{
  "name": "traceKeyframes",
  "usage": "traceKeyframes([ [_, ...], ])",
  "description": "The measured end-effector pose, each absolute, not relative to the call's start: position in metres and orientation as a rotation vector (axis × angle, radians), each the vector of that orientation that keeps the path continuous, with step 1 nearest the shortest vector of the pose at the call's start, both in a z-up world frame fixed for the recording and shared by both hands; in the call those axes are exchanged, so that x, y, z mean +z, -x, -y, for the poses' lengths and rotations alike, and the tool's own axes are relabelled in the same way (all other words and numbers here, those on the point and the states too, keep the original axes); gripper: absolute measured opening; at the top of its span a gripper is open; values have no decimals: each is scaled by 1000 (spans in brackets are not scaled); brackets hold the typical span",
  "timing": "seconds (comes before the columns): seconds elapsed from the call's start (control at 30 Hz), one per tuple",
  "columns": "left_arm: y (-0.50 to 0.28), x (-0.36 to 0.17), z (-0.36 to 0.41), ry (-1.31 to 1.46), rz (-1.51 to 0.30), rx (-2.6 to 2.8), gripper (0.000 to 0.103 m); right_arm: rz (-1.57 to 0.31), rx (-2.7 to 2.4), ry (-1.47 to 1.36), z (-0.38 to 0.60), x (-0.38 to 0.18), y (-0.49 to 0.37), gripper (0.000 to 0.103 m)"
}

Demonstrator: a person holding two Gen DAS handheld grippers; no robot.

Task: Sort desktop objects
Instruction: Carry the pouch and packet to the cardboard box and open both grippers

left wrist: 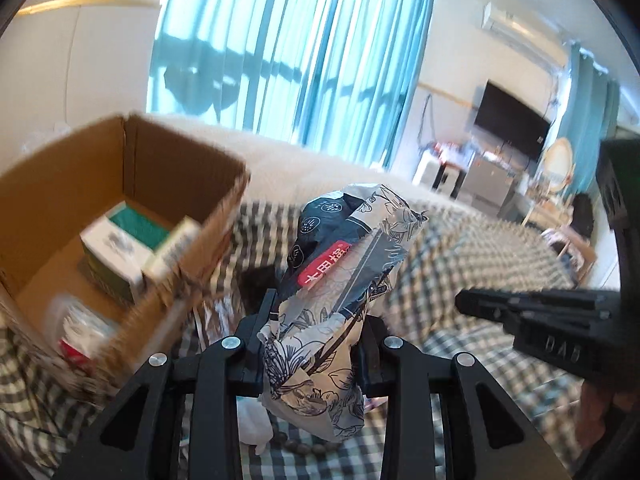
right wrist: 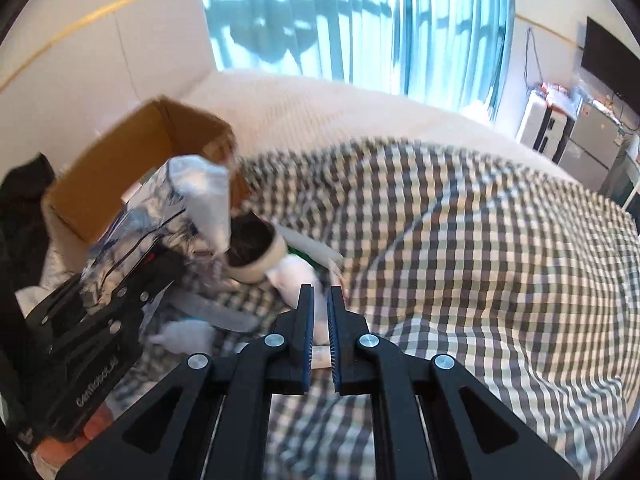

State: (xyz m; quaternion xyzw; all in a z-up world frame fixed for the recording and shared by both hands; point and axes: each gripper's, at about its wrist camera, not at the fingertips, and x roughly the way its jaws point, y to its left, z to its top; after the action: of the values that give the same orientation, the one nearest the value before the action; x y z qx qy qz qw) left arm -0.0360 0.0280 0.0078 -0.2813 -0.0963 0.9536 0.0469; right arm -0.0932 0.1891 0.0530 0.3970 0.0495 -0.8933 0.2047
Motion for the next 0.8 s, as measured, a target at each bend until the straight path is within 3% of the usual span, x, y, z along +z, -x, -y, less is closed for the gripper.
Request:
traceKeyframes([
  [0.37,25,81,51,676,338,2970,32,-133,-2544,-999,-173,96,64,7],
  [0.5,35,85,85,695,344,3010,32,-167,-2527,-1119,-168,66,92,10],
  [0.6,42,80,103,707,378,3029,32,-235,-2508,-1252,-169,30,115,22],
  [0.8,60,52,112,758,411,3043,32,-276,-2454,-1419,-171,-24,161,23],
])
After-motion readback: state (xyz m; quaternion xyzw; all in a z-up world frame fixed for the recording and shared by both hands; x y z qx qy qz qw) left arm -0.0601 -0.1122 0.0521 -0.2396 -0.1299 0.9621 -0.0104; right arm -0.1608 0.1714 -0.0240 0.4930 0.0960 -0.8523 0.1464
